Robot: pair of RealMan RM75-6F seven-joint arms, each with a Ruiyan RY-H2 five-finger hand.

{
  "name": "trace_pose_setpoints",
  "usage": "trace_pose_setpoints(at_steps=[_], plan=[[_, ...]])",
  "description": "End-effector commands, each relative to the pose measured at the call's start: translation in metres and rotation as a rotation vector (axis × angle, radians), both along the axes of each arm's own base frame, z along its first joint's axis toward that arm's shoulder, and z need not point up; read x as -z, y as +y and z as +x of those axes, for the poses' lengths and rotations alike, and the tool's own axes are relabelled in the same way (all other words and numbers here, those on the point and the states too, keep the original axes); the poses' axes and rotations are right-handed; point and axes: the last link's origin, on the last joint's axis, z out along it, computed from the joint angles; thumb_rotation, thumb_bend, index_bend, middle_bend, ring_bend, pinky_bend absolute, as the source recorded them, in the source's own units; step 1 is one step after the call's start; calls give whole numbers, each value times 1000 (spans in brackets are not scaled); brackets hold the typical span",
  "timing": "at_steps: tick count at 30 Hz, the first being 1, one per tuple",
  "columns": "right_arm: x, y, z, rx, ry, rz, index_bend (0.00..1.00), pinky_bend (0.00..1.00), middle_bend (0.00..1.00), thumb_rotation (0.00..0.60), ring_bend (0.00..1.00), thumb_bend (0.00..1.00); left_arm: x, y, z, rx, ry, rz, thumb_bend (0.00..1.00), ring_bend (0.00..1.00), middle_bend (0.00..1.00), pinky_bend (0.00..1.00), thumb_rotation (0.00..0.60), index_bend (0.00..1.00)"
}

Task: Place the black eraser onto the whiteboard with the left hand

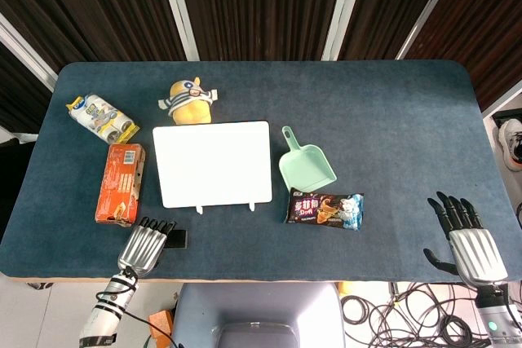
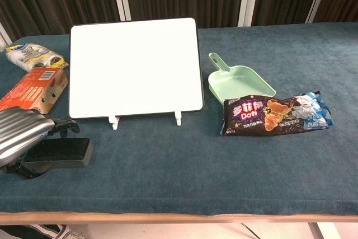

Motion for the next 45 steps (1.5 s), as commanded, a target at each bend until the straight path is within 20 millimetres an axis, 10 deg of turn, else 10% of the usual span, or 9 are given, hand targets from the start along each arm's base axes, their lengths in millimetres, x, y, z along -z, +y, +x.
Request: trace_pose_setpoints(at_steps=[1,26,34,45], plan=[[1,0,0,3,2,1,0,0,0,600,0,178,2,2,1,10,6,4,363,342,347,323,600,314],[-1,1,-1,5,-4,-10,0,0,0,600,0,178,-17,14,20,159,-180,174,511,711,877,622,600,809],[-2,1,-2,9,-7,-11,0,0,0,600,0,178,-43,50,49,349,-399,443,512,719,883,624,600,810],[-5,0,-3,16,-12,-13,0,0,0,600,0,178,-12,109,68,421,-329,544,502,742,906,638,600,808]])
